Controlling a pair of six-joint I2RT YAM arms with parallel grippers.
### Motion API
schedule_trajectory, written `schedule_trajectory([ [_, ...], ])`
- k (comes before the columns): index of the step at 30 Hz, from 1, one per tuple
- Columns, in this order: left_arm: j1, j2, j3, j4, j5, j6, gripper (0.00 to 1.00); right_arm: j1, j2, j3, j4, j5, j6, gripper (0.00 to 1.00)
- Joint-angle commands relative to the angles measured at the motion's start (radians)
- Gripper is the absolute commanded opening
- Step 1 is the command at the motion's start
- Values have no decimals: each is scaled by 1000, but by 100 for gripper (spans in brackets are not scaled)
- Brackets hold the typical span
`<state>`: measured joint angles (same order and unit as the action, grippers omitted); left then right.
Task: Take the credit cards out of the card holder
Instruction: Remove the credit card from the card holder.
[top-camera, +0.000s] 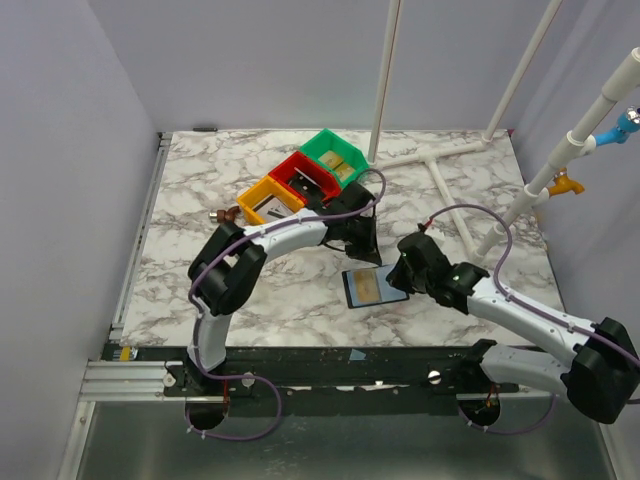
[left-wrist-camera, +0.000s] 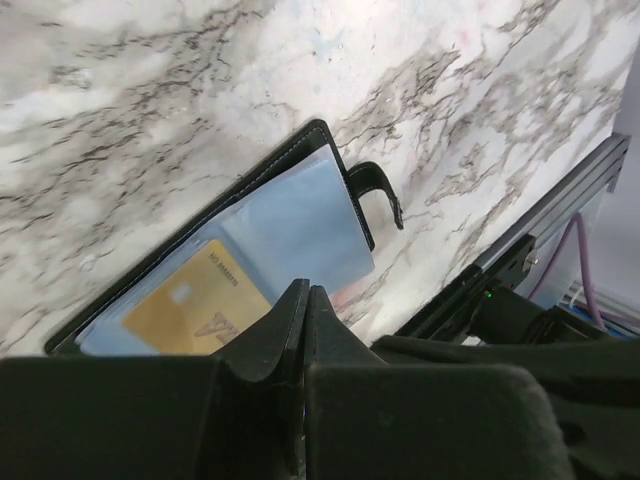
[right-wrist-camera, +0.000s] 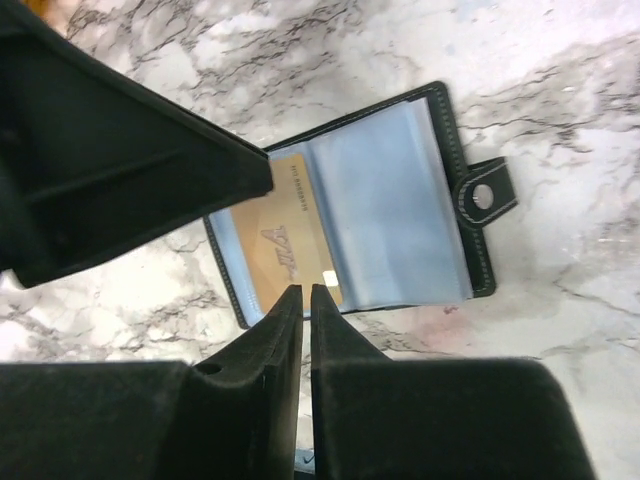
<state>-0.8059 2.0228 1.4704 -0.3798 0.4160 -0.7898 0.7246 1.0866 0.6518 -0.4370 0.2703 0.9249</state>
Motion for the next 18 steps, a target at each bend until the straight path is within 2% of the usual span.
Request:
schedule_trajectory([
  [1,19,-118,-91,6,-60,24,0,-16,40,-13,121,-98,-21,12],
  [6,37,-189,-235,59,-69,26,0,-58,112,-32,206,-183,-39,19],
  [10,40,-213,-309,87,-62,35,0,-110,151,-59,274,-261,-57,20],
  [18,40,-205,-348,117,-40,35,0,-132,209,-75,326,-322,-79,27],
])
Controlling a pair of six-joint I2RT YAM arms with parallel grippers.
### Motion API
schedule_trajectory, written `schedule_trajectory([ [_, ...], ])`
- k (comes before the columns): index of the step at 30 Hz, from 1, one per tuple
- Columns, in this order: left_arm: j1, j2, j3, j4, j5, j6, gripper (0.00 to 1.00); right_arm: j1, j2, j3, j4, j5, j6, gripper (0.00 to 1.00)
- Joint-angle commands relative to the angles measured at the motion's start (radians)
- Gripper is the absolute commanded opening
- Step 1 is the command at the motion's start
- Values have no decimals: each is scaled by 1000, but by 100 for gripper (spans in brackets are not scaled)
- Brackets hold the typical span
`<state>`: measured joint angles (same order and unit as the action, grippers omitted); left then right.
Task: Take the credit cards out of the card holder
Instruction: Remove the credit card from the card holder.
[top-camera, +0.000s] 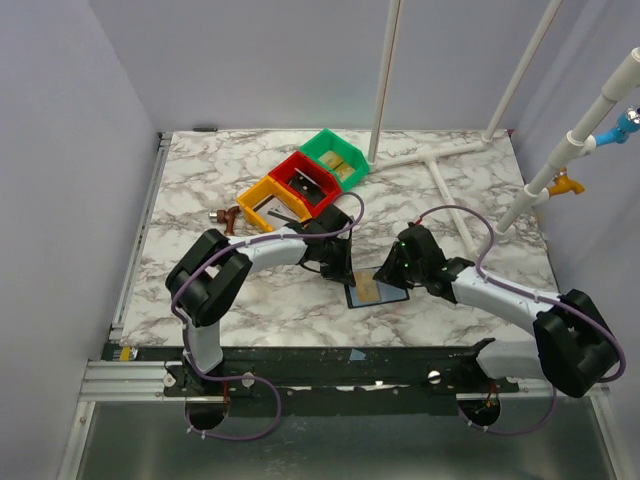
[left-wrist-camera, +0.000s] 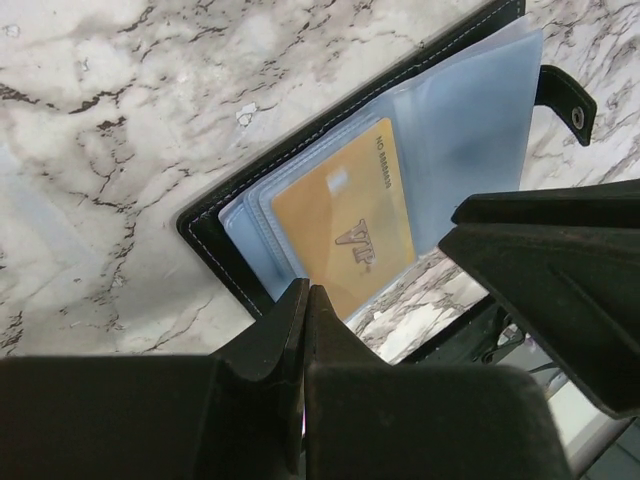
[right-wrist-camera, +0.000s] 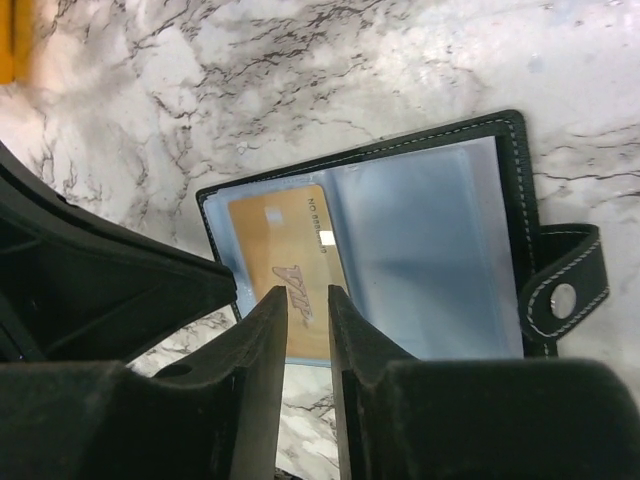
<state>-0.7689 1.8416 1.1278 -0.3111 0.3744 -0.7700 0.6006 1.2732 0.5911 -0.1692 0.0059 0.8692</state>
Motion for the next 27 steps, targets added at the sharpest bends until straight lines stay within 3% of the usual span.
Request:
schedule_trajectory([
  [1,3,-20,-5,50,3,15,0,-9,25,-18,63,-60,-23,29],
  [27,3,92,74,-9,-23,44,0,-57,70,-85,132,-90,-30,31],
])
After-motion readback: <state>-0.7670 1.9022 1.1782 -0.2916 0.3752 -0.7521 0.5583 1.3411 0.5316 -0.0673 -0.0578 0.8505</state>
